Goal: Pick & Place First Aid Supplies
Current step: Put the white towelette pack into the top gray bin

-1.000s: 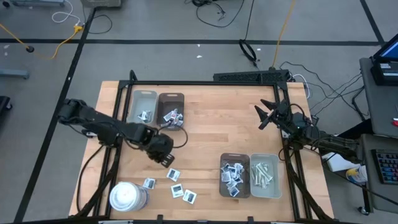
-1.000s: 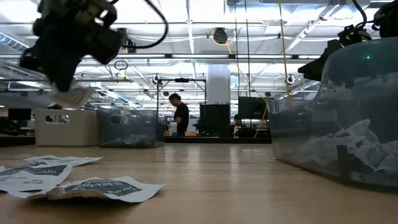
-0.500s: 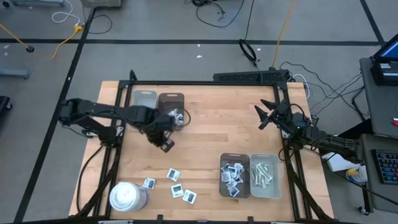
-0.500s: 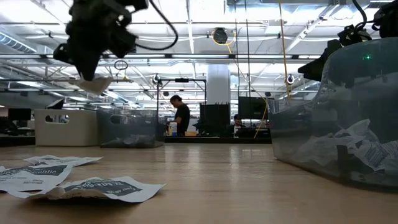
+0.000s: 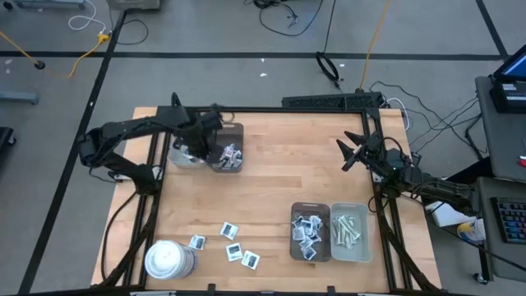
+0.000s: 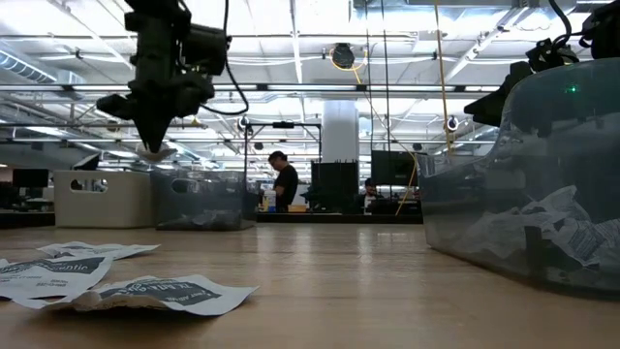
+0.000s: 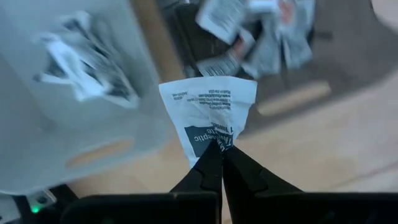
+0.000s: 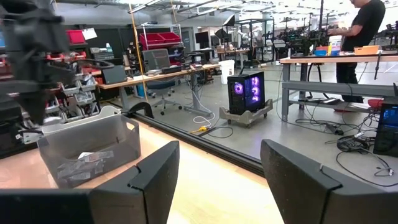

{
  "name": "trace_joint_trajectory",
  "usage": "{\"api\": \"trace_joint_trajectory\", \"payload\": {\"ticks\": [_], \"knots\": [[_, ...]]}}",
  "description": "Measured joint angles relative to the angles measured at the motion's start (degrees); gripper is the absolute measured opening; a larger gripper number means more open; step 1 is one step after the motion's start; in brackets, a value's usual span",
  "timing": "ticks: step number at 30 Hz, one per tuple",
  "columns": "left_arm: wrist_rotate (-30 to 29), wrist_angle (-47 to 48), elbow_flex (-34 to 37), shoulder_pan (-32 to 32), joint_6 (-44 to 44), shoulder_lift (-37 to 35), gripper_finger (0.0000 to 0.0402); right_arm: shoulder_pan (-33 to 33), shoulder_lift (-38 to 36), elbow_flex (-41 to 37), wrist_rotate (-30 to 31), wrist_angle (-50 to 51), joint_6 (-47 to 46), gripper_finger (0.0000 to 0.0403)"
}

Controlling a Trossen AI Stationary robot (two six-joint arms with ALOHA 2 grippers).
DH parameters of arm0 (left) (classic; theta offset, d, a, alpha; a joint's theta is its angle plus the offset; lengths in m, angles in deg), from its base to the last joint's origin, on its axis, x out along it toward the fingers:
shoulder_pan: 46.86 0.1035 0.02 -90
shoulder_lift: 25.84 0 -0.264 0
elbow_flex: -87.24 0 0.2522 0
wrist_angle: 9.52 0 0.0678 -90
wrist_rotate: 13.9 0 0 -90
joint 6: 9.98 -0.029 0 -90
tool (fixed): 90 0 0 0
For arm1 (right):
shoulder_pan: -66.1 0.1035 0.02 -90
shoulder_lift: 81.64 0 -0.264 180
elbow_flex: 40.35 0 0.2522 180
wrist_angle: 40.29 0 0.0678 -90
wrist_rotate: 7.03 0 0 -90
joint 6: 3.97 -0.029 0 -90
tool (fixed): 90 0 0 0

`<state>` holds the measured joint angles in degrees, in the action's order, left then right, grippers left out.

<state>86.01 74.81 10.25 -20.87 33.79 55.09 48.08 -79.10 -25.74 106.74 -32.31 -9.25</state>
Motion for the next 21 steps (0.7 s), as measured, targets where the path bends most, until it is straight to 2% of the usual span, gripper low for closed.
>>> {"api": "trace_joint_trajectory", "payload": {"ticks": [13,17,21], "knots": [[-1.01,0.1,0.0,19.26,-6.53,0.0,0.0003,0.0,-0.02,-0.02,0.0,0.0,0.02,0.022],[-1.03,0.33,0.0,22.74,-8.22,0.0,0.0005,0.0,0.0,-0.02,0.0,0.0,0.0,0.0221],[-2.28,0.24,0.22,23.62,-8.97,0.0,0.0003,0.0,-0.02,-0.02,0.0,0.0,0.01,0.0222]]}}
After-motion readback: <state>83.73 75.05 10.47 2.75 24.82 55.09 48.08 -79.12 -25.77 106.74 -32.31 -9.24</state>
